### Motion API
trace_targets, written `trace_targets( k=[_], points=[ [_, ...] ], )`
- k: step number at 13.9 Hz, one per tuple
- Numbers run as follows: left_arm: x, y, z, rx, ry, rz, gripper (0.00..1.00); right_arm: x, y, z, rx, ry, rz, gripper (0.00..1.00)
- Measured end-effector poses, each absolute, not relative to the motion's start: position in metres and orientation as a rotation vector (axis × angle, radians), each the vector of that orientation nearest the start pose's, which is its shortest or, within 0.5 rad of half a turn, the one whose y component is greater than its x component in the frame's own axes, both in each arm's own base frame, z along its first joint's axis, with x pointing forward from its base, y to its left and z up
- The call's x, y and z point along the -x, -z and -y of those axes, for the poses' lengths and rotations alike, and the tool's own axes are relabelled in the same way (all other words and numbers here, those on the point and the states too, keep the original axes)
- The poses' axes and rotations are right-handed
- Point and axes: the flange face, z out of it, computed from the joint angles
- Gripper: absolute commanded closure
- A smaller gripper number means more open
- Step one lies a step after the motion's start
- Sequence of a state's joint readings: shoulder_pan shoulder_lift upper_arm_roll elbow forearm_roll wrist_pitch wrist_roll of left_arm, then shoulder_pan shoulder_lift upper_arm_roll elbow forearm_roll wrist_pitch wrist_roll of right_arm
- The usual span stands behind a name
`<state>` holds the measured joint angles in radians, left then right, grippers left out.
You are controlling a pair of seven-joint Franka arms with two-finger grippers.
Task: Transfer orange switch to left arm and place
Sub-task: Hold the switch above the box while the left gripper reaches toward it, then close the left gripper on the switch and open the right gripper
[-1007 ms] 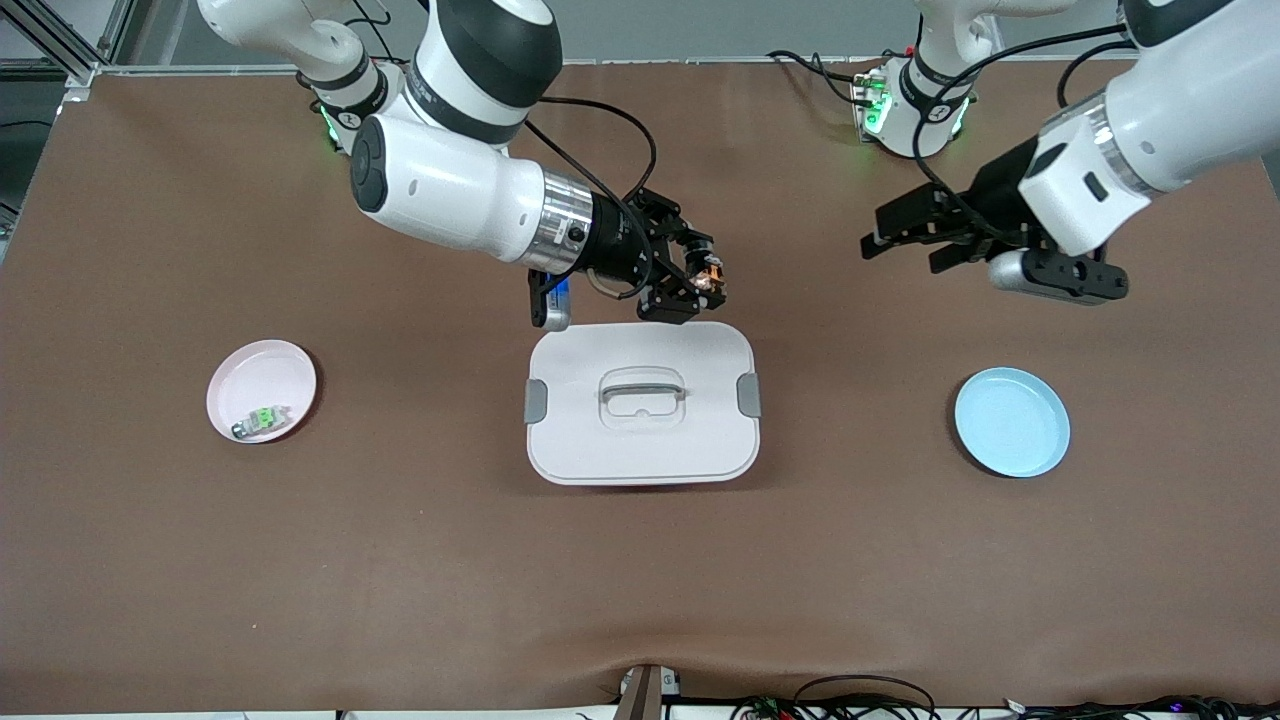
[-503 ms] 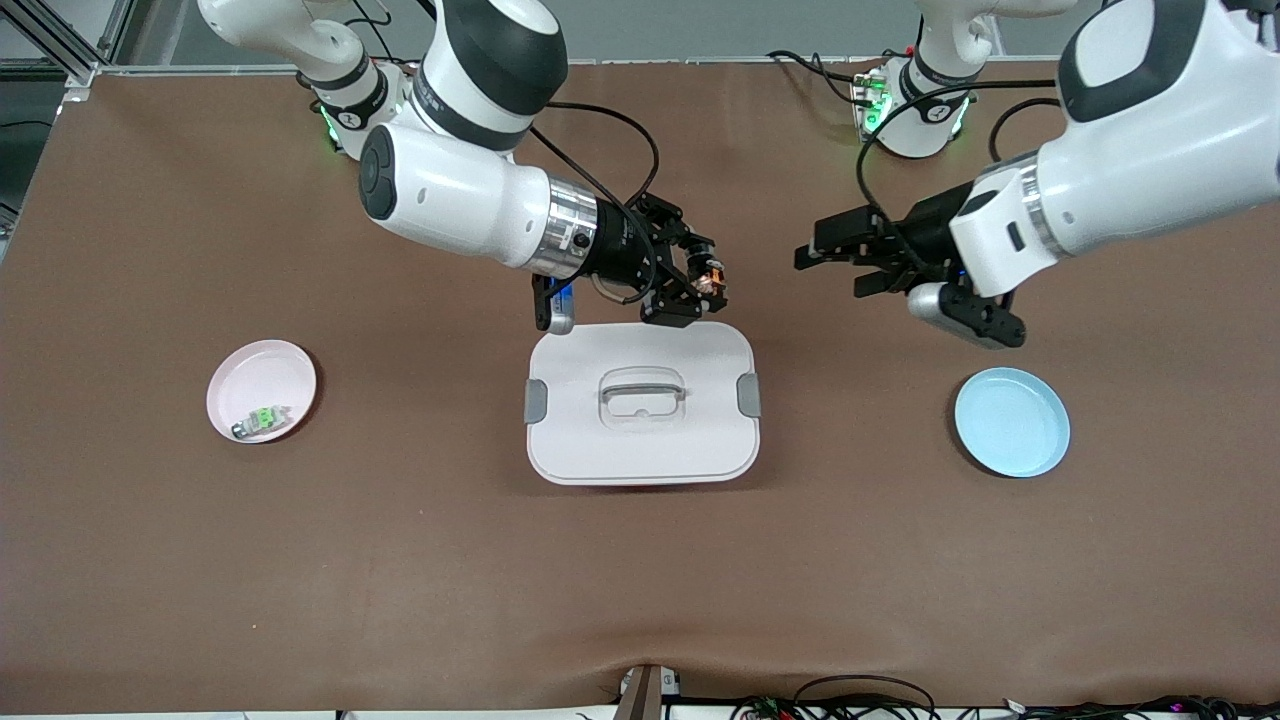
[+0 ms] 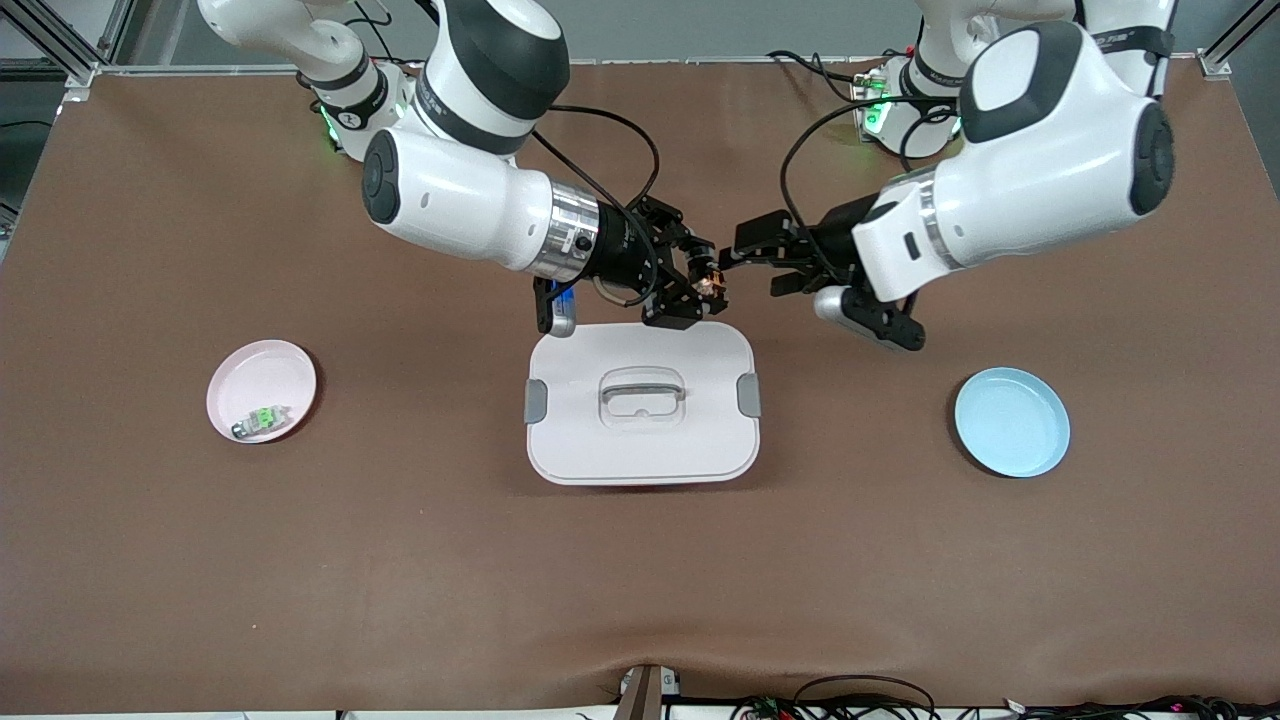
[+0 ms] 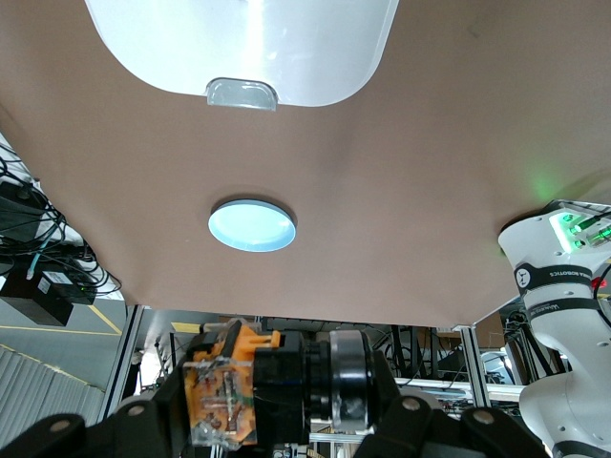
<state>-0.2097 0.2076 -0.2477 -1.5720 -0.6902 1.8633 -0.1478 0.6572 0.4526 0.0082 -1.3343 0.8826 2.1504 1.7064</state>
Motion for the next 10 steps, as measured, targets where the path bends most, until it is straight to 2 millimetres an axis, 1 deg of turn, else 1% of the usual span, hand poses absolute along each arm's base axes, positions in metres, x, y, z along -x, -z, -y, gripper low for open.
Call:
trace_targets(
  k=[2, 7, 9, 10],
  points=[
    [-0.555, -0.546, 0.315, -2.422, 0.178, 0.15, 0.21, -0.554, -0.526, -0.474, 1.829, -0.808, -1.552, 0.71],
    [-0.554, -0.548, 0.327, -2.379, 0.138, 0.119, 0.21, -0.554, -0.526, -0.474, 1.831, -0.807, -1.549, 0.71],
    [-0.555, -0.543, 0.33, -2.368, 0.114, 0.093, 0.25, -0.554, -0.526, -0.474, 1.831, -0.807, -1.549, 0.71],
    [-0.556, -0.54, 0.332, -2.367, 0.101, 0.082, 0.29, -0.554, -0.526, -0.474, 1.831, -0.807, -1.549, 0.71]
  ],
)
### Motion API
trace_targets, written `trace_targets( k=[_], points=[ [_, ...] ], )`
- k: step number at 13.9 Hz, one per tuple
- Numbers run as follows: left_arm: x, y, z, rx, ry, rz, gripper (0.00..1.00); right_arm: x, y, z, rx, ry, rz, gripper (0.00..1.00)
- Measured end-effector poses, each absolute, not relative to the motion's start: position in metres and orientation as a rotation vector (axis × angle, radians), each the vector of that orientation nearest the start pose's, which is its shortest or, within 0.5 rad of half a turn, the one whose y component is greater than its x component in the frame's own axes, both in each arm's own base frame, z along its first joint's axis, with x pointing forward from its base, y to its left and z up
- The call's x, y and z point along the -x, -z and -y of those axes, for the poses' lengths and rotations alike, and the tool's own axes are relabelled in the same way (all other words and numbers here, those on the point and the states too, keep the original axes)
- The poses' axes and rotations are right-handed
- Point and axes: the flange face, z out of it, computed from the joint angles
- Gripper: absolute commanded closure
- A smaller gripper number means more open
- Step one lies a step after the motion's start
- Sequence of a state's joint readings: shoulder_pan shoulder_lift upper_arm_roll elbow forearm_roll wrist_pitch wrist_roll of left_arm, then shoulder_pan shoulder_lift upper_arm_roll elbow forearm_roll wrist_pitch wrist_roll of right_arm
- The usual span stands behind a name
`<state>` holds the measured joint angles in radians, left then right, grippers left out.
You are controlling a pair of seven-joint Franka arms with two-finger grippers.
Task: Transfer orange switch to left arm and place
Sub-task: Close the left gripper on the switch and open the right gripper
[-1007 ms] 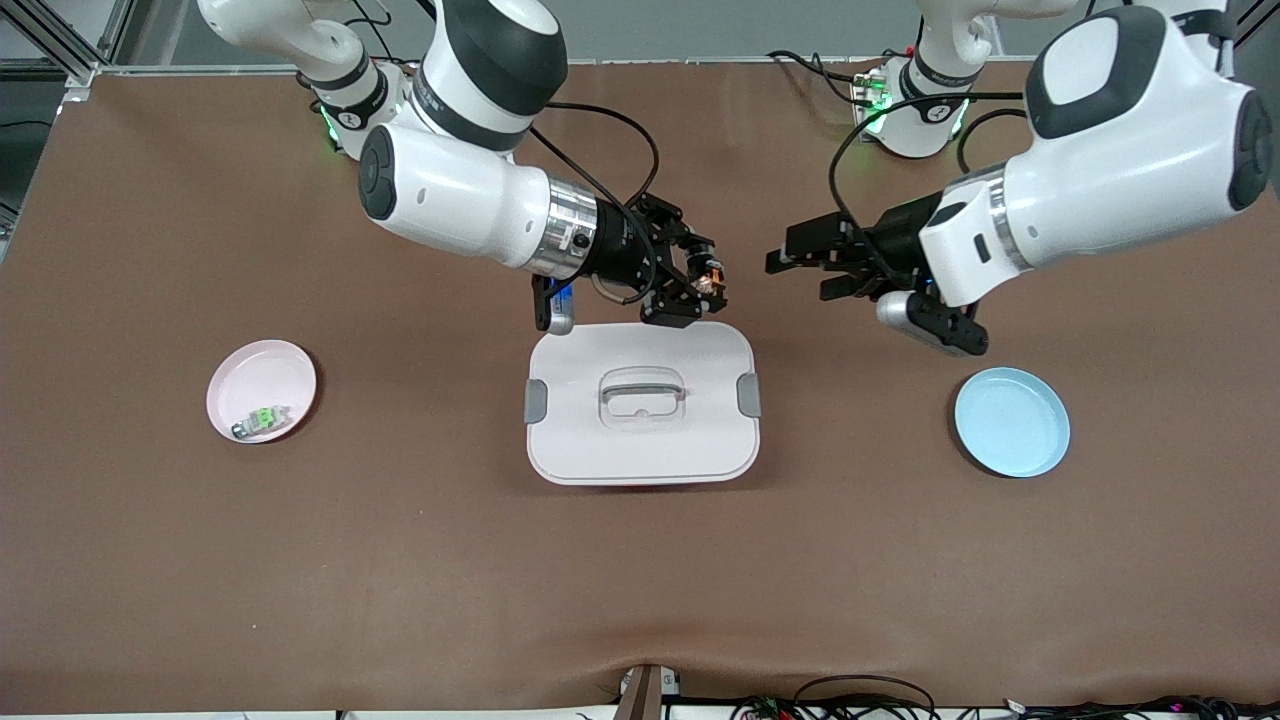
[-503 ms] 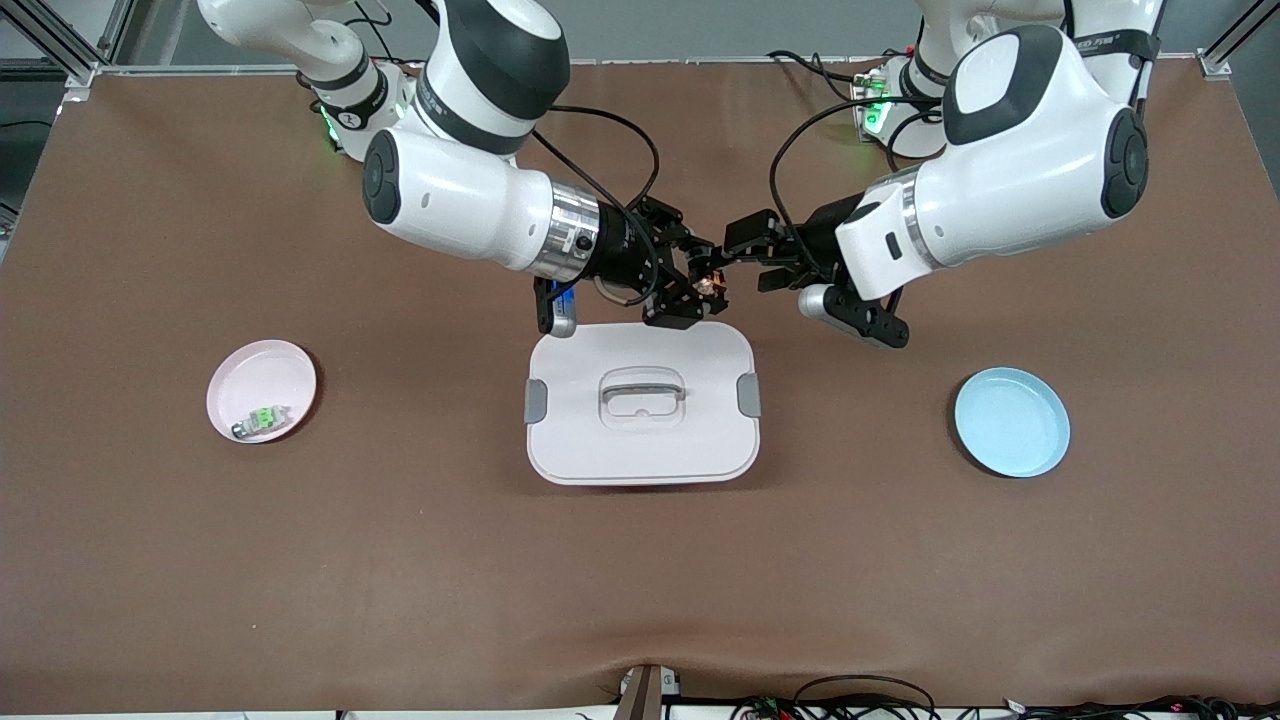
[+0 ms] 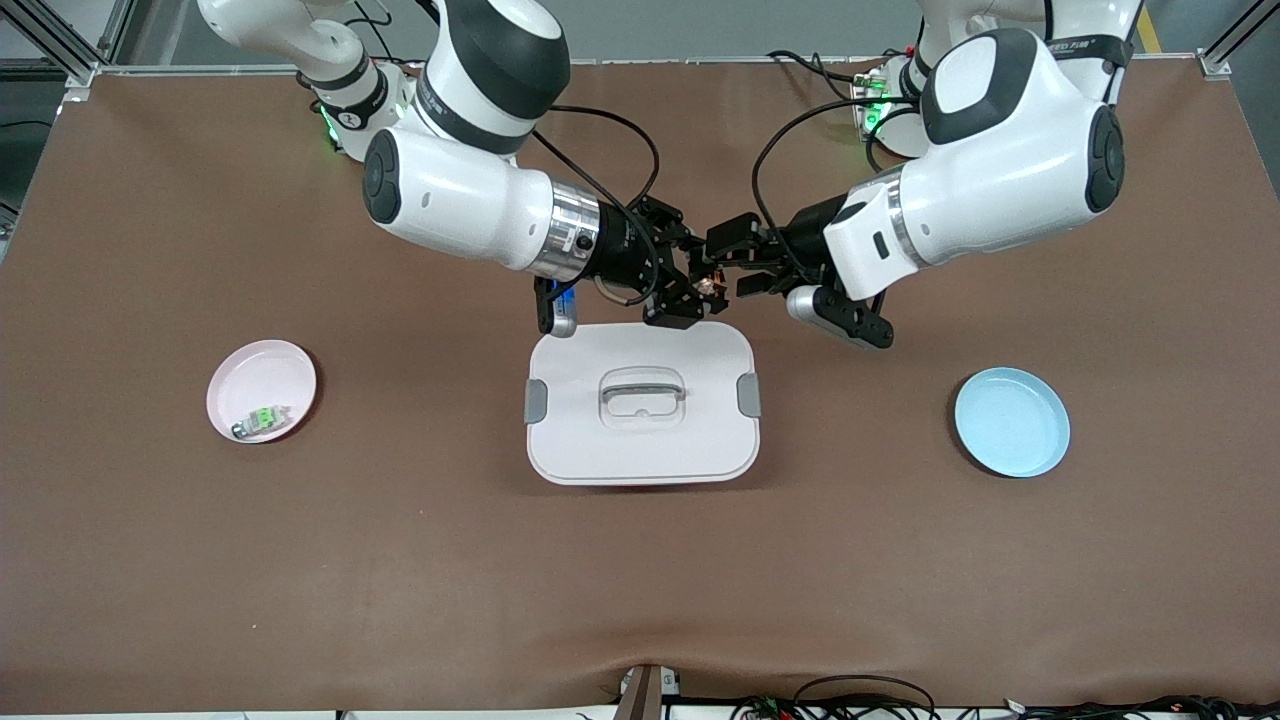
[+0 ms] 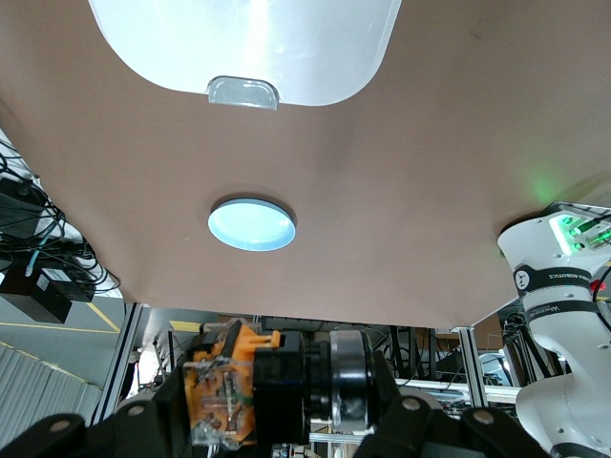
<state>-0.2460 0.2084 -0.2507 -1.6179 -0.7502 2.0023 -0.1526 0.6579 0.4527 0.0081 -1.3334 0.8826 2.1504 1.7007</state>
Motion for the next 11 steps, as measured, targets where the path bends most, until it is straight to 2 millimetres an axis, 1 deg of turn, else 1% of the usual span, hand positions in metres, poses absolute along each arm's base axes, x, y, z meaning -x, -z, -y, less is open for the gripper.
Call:
trace_targets(
  k=[1, 2, 4, 5, 6, 7, 8, 9, 10, 11],
  points=[
    [-0.5554, -0.536, 0.3341, -2.368, 0.093, 0.075, 0.36, -0.5541, -0.5259, -0.4743, 1.831, -0.807, -1.548, 0.71],
    [-0.5548, -0.5325, 0.3358, -2.37, 0.093, 0.071, 0.45, -0.5541, -0.5259, -0.4743, 1.831, -0.807, -1.548, 0.71],
    [-0.5533, -0.5291, 0.339, -2.371, 0.102, 0.057, 0.7, -0.5541, -0.526, -0.4744, 1.831, -0.807, -1.548, 0.71],
    [-0.5525, -0.5307, 0.3409, -2.365, 0.107, 0.038, 0.81, -0.5539, -0.5247, -0.4749, 1.833, -0.809, -1.549, 0.71],
    [-0.5521, -0.5316, 0.3418, -2.362, 0.112, 0.022, 0.94, -0.554, -0.5233, -0.4755, 1.834, -0.81, -1.55, 0.71],
    [-0.5523, -0.5317, 0.3417, -2.36, 0.115, 0.013, 1.0, -0.5542, -0.5236, -0.4754, 1.834, -0.808, -1.549, 0.71],
    [-0.5523, -0.5316, 0.3417, -2.36, 0.115, 0.013, 1.0, -0.5541, -0.5237, -0.4754, 1.834, -0.808, -1.549, 0.71],
    [-0.5523, -0.5316, 0.3417, -2.36, 0.115, 0.012, 1.0, -0.5541, -0.5236, -0.4754, 1.834, -0.808, -1.549, 0.6],
    [-0.5523, -0.5316, 0.3416, -2.36, 0.115, 0.012, 1.0, -0.5541, -0.5237, -0.4754, 1.834, -0.808, -1.549, 0.32],
    [-0.5524, -0.5316, 0.3415, -2.36, 0.115, 0.012, 1.0, -0.5541, -0.5237, -0.4754, 1.834, -0.808, -1.549, 0.09]
  ],
)
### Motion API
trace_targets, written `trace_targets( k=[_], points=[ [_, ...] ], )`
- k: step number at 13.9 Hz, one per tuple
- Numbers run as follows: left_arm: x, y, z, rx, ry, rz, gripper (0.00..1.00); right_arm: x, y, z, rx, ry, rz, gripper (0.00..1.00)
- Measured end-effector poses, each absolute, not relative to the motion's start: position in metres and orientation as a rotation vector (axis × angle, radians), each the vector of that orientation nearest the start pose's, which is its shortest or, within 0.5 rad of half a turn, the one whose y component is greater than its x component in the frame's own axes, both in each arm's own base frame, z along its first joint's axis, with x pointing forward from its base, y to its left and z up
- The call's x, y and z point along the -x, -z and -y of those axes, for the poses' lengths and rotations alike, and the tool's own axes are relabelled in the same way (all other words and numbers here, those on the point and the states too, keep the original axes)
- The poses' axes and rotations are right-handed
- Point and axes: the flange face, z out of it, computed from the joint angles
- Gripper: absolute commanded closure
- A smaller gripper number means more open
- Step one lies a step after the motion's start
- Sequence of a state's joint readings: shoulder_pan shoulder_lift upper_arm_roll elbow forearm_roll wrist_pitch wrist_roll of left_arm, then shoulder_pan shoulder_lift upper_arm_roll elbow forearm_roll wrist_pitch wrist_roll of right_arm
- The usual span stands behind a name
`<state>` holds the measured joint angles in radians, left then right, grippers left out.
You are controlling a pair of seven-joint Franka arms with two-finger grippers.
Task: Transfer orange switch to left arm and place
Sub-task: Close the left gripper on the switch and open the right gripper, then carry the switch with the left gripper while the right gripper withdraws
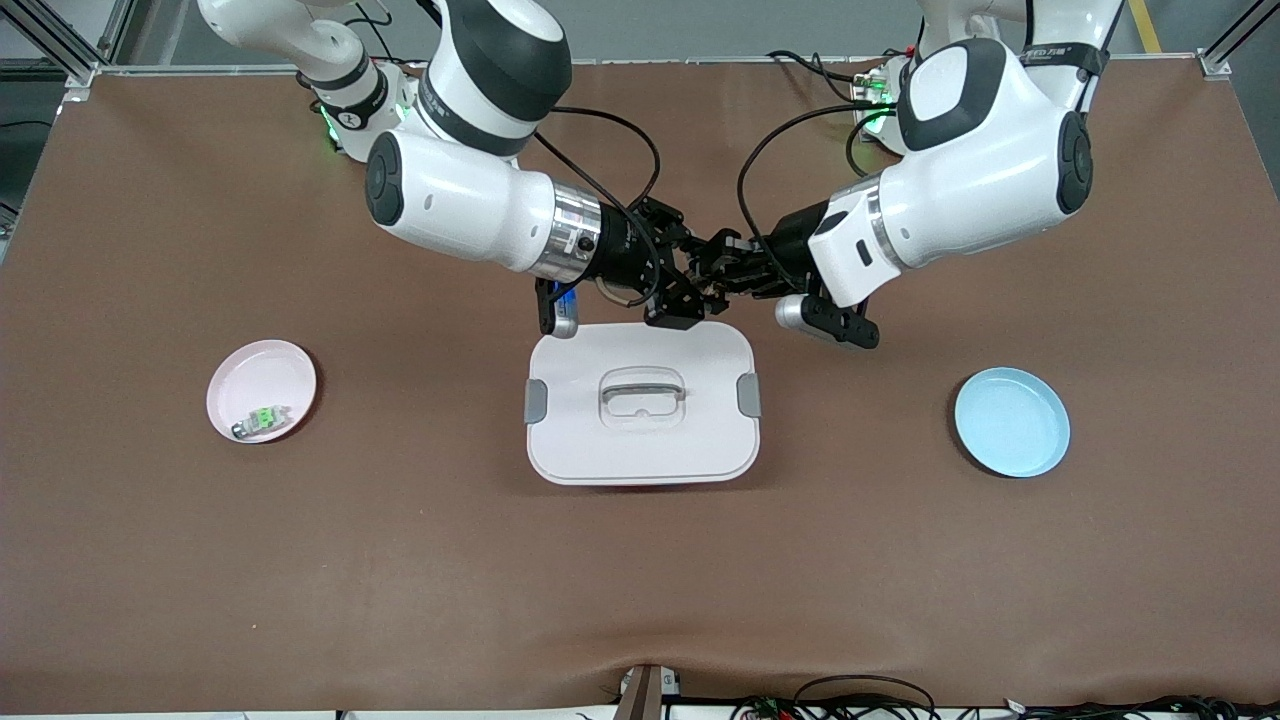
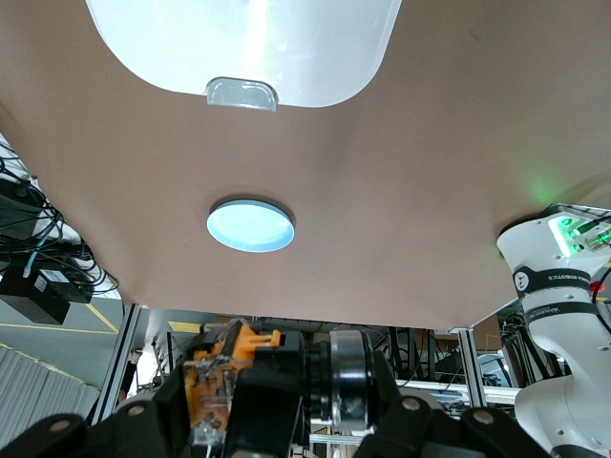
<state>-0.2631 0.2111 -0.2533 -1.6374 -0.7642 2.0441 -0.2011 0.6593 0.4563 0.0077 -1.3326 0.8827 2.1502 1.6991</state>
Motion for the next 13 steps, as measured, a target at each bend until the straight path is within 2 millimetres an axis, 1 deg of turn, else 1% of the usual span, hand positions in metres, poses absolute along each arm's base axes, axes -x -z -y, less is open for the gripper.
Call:
trace_targets(
  k=[2, 7, 9, 11, 12, 13],
  points=[
    [-0.553, -0.531, 0.34, -2.372, 0.11, 0.016, 1.0, -0.554, -0.524, -0.476, 1.834, -0.808, -1.549, 0.0],
    [-0.563, -0.523, 0.32, -2.464, 0.068, 0.032, 1.0, -0.558, -0.527, -0.472, 1.827, -0.798, -1.55, 0.0],
    [-0.568, -0.518, 0.303, -2.543, 0.055, 0.059, 1.0, -0.56, -0.531, -0.467, 1.843, -0.788, -1.545, 0.0],
    [-0.576, -0.513, 0.28, -2.65, 0.024, 0.093, 1.0, -0.561, -0.543, -0.453, 1.95, -0.737, -1.495, 0.0],
    [-0.578, -0.51, 0.271, -2.704, 0.02, 0.117, 1.0, -0.561, -0.554, -0.44, 2.018, -0.715, -1.446, 0.0],
    [-0.579, -0.506, 0.263, -2.755, 0.035, 0.142, 1.0, -0.562, -0.566, -0.422, 2.083, -0.703, -1.387, 0.0]
  ],
)
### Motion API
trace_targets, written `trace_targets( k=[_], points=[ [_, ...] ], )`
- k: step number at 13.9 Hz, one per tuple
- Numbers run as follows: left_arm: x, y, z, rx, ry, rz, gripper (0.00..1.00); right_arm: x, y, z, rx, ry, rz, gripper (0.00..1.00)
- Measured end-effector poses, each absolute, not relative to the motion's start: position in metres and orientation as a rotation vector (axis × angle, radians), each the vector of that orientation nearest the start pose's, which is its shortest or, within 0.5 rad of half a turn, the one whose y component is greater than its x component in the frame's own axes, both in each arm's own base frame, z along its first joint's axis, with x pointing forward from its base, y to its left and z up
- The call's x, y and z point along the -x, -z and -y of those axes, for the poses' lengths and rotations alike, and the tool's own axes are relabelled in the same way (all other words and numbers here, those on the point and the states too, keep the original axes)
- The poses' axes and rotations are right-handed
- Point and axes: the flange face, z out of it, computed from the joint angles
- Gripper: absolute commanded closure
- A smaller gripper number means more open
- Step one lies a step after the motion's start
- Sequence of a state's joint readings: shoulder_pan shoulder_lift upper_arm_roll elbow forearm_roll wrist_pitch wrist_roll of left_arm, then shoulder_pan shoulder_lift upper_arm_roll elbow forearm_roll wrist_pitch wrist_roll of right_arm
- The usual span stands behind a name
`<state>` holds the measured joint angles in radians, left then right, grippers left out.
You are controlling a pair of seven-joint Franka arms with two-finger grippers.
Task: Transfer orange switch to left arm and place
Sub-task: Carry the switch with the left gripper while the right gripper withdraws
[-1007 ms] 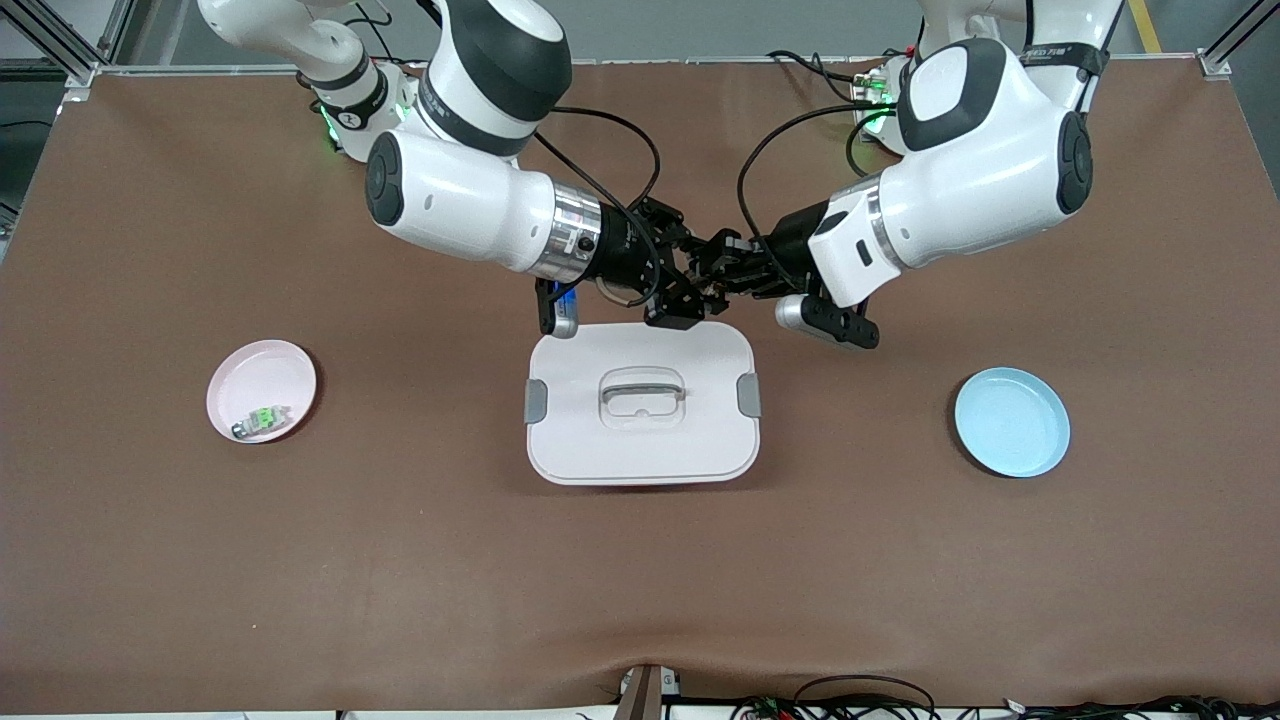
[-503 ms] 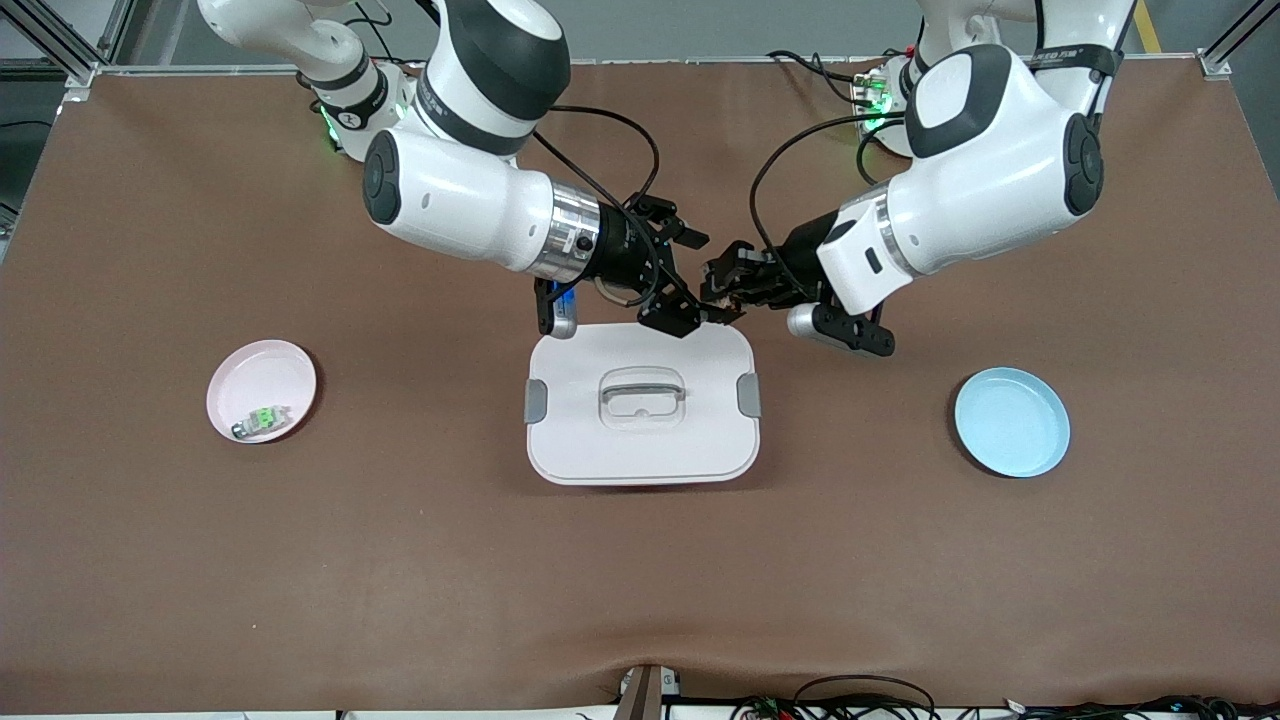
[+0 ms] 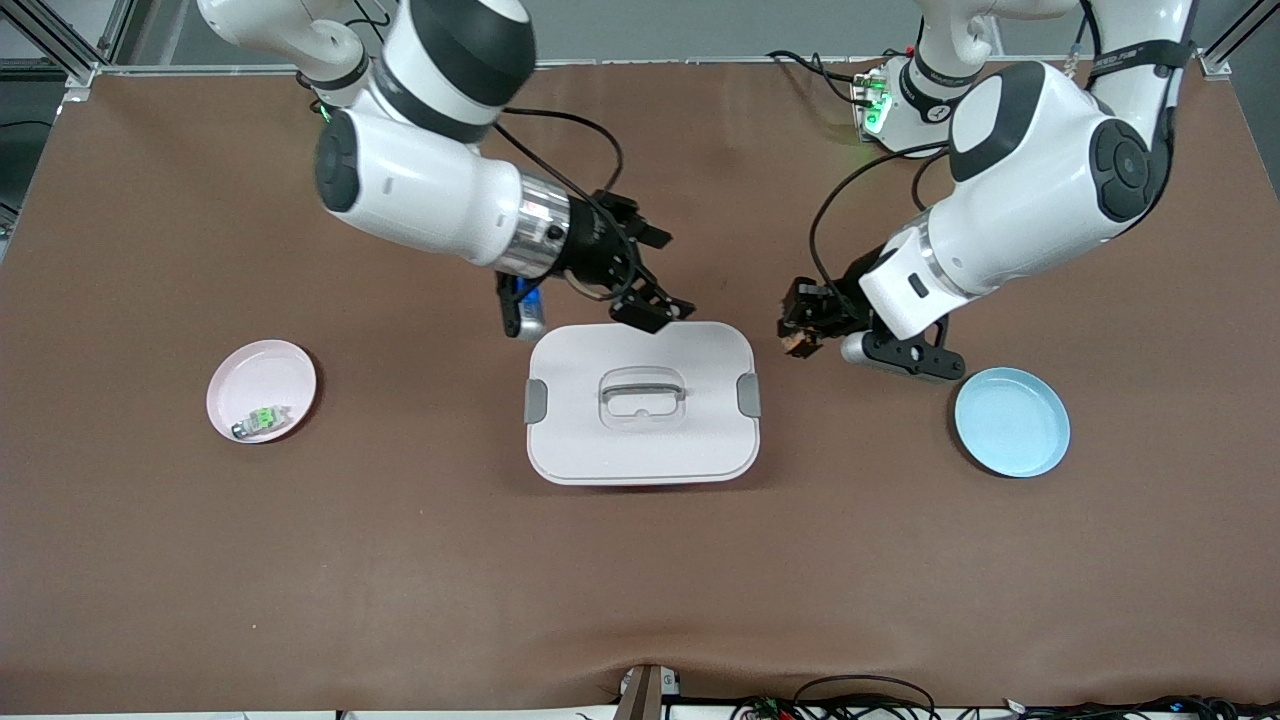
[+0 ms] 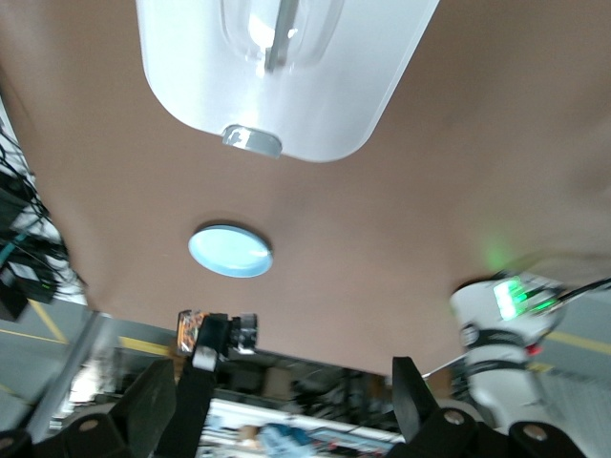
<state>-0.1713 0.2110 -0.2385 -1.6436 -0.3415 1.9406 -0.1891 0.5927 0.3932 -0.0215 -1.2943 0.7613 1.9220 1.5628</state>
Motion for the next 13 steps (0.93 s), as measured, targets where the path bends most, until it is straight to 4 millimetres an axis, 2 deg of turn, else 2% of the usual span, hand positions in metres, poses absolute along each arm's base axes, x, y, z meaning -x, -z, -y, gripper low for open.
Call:
trace_targets(
  k=[3, 4, 6, 8, 9, 13],
  points=[
    [-0.592, -0.49, 0.229, 3.439, -0.055, -0.298, 1.0, -0.57, -0.602, -0.342, 2.249, -0.65, -1.225, 0.0],
    [-0.6, -0.481, 0.21, 3.425, -0.055, -0.356, 1.0, -0.571, -0.612, -0.314, 2.304, -0.623, -1.18, 0.0],
    [-0.619, -0.457, 0.158, 3.354, -0.057, -0.513, 1.0, -0.566, -0.621, -0.275, 2.462, -0.528, -1.055, 0.0],
    [-0.634, -0.43, 0.108, 3.249, -0.087, -0.641, 1.0, -0.558, -0.616, -0.246, 2.659, -0.385, -0.854, 0.0],
    [-0.639, -0.417, 0.089, 3.204, -0.111, -0.69, 1.0, -0.555, -0.61, -0.229, 2.732, -0.339, -0.748, 0.0],
    [-0.651, -0.376, 0.052, 3.062, -0.157, -0.924, 1.0, -0.555, -0.59, -0.134, 2.899, -0.246, -0.452, 0.0]
  ],
)
